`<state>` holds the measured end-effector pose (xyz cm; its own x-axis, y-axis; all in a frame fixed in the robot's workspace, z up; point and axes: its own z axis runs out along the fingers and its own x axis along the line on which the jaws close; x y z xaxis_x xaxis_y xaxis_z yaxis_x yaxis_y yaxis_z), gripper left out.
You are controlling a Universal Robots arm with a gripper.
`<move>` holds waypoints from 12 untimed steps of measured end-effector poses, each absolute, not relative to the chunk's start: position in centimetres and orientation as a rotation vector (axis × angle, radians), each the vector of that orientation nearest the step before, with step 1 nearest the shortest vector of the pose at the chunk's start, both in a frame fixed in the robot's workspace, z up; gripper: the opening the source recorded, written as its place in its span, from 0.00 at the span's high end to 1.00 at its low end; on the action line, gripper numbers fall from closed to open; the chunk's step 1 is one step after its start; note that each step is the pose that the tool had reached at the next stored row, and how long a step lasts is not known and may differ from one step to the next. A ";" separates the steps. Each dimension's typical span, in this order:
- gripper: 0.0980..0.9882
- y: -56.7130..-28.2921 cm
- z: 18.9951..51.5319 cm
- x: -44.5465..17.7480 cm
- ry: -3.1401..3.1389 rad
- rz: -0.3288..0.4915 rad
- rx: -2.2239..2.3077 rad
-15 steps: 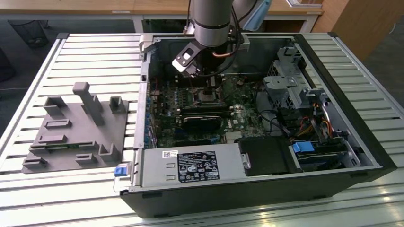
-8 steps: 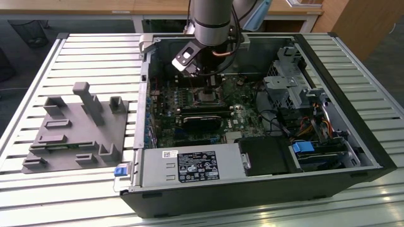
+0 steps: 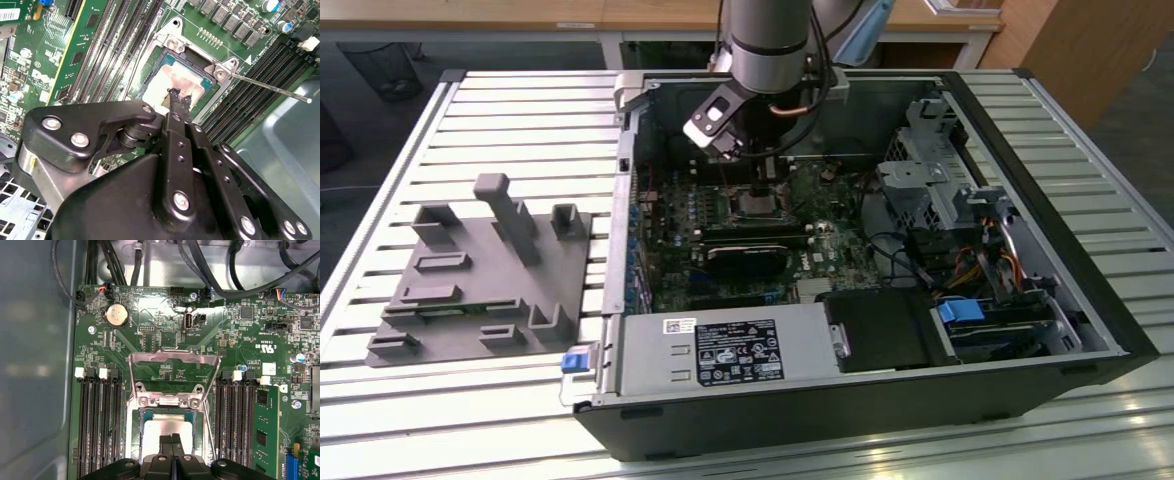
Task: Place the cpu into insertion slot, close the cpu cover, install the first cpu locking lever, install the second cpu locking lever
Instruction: 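Close the cpu cover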
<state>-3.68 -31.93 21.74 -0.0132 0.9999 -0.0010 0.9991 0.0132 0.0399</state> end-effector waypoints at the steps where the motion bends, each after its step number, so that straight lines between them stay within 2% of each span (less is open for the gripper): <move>1: 0.99 -31.9 21.8 -3.7 2.215 0.043 2.186; 12: 0.99 -31.9 22.6 -3.7 2.216 0.042 2.187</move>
